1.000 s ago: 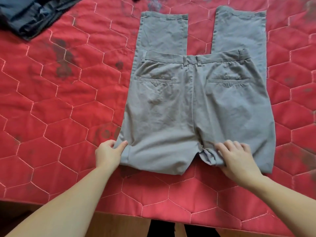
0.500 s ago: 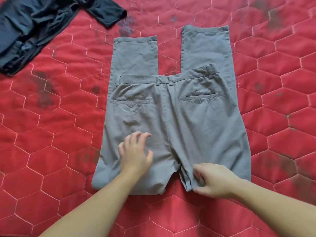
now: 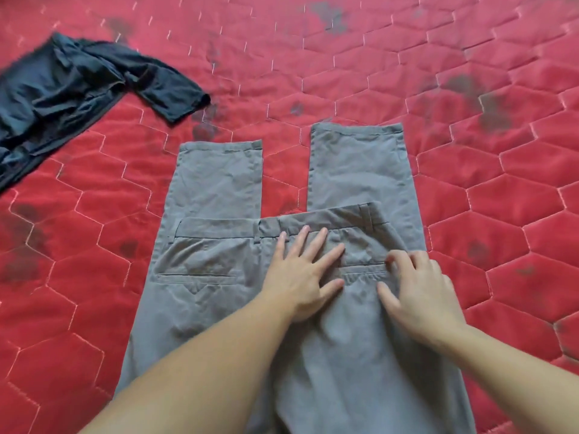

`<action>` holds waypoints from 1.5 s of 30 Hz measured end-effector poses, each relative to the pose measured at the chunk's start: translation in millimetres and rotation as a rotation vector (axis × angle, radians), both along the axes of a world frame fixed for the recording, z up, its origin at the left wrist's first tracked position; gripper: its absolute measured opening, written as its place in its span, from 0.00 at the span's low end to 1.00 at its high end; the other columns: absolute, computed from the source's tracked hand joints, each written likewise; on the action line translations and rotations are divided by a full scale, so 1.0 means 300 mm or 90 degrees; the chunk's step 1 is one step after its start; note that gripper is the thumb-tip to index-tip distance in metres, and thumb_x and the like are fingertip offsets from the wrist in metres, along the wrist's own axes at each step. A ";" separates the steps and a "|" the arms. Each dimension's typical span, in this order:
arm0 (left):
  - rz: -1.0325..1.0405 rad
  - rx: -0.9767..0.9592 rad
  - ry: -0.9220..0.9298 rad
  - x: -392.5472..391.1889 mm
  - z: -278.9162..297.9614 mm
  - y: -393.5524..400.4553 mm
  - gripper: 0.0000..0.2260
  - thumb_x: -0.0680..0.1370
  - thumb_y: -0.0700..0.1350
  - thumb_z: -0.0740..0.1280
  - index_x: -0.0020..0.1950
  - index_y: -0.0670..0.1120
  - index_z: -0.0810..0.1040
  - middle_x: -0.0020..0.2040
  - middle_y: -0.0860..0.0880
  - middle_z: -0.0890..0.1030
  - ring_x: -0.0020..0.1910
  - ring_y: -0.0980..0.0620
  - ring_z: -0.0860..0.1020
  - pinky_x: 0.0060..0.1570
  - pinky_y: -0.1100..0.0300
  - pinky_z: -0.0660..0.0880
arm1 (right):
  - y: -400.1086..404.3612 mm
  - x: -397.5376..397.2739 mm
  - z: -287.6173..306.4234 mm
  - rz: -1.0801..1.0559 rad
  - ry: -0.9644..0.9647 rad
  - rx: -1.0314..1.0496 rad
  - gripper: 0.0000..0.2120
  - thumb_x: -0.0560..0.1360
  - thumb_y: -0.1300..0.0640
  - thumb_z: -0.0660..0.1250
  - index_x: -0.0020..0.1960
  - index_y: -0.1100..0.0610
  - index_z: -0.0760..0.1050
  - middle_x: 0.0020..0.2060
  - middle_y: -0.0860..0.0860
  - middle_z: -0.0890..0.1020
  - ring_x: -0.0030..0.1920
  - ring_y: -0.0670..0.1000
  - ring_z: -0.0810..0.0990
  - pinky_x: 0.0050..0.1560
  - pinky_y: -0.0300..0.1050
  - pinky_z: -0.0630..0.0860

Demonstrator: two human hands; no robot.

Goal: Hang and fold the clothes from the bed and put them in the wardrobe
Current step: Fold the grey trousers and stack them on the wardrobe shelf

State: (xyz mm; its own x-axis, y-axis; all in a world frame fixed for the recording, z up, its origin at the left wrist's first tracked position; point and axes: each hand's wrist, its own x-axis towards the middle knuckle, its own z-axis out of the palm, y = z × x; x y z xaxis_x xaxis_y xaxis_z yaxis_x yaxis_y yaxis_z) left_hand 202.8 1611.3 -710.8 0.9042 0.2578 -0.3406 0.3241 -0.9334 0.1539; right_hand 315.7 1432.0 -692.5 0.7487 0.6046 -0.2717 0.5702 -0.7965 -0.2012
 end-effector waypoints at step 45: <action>-0.049 -0.021 -0.178 0.184 -0.084 0.090 0.28 0.75 0.65 0.56 0.74 0.61 0.66 0.77 0.52 0.65 0.77 0.48 0.59 0.74 0.40 0.51 | 0.506 0.450 0.167 0.240 -0.127 0.203 0.03 0.70 0.55 0.68 0.42 0.53 0.74 0.45 0.52 0.72 0.40 0.61 0.74 0.43 0.50 0.68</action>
